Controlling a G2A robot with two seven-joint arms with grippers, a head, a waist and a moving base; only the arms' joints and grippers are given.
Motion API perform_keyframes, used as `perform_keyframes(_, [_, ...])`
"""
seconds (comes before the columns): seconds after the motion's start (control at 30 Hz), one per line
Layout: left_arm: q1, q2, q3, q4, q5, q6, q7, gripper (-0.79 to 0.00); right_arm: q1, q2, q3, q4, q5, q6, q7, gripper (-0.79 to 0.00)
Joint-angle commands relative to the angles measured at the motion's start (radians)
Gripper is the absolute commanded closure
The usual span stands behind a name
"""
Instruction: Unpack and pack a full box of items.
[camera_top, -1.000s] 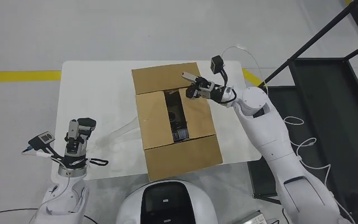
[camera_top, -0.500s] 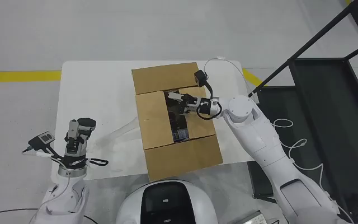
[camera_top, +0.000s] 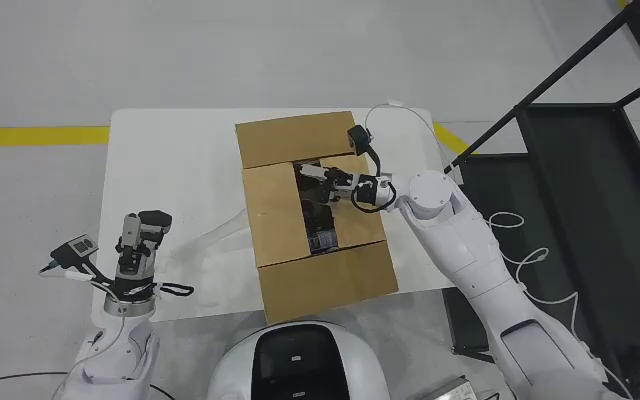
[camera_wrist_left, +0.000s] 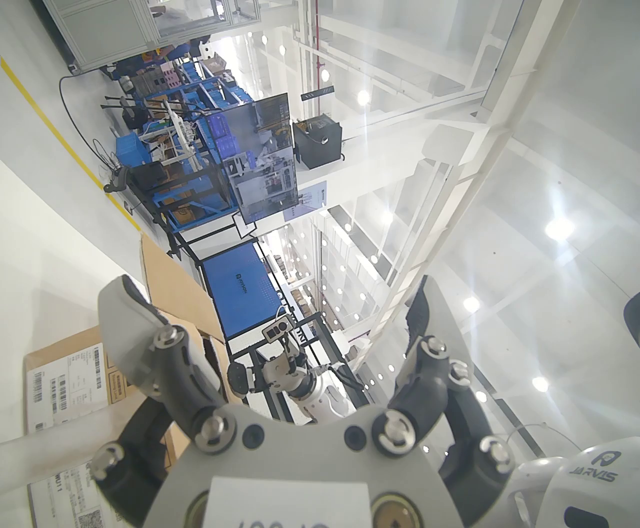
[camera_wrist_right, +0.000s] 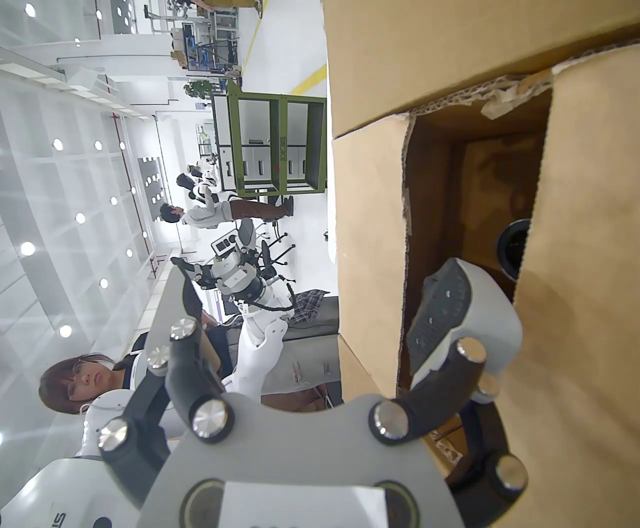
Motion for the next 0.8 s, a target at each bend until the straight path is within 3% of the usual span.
perform_keyframes(0.0, [0.0, 0.0, 0.0, 0.0, 0.0, 0.0, 0.0, -0.785, -0.003, 0.0, -0.002, -0.002, -0.002, 0.0, 0.001, -0.785])
perform_keyframes(0.07, [0.0, 0.0, 0.0, 0.0, 0.0, 0.0, 0.0, -0.785, -0.014, 0.001, -0.007, -0.012, -0.015, -0.002, 0.006, -0.785])
perform_keyframes(0.2, [-0.009, 0.001, 0.001, -0.008, 0.021, 0.02, -0.027, -0.785, -0.017, 0.009, -0.029, -0.027, -0.048, 0.033, 0.135, -0.785])
perform_keyframes(0.43, [-0.069, 0.022, -0.009, 0.001, 0.054, -0.073, -0.283, -0.785, -0.018, 0.006, -0.079, -0.046, -0.08, 0.062, 0.18, -0.785])
perform_keyframes(0.63, [-0.164, 0.038, -0.027, 0.046, 0.052, -0.014, -0.406, -0.785, -0.005, 0.003, -0.099, -0.051, -0.097, 0.055, 0.181, -0.785])
perform_keyframes(0.77, [-0.225, 0.042, 0.001, 0.081, -0.023, 0.097, -0.484, -0.785, -0.016, 0.008, -0.092, -0.067, -0.091, 0.052, 0.209, -0.785])
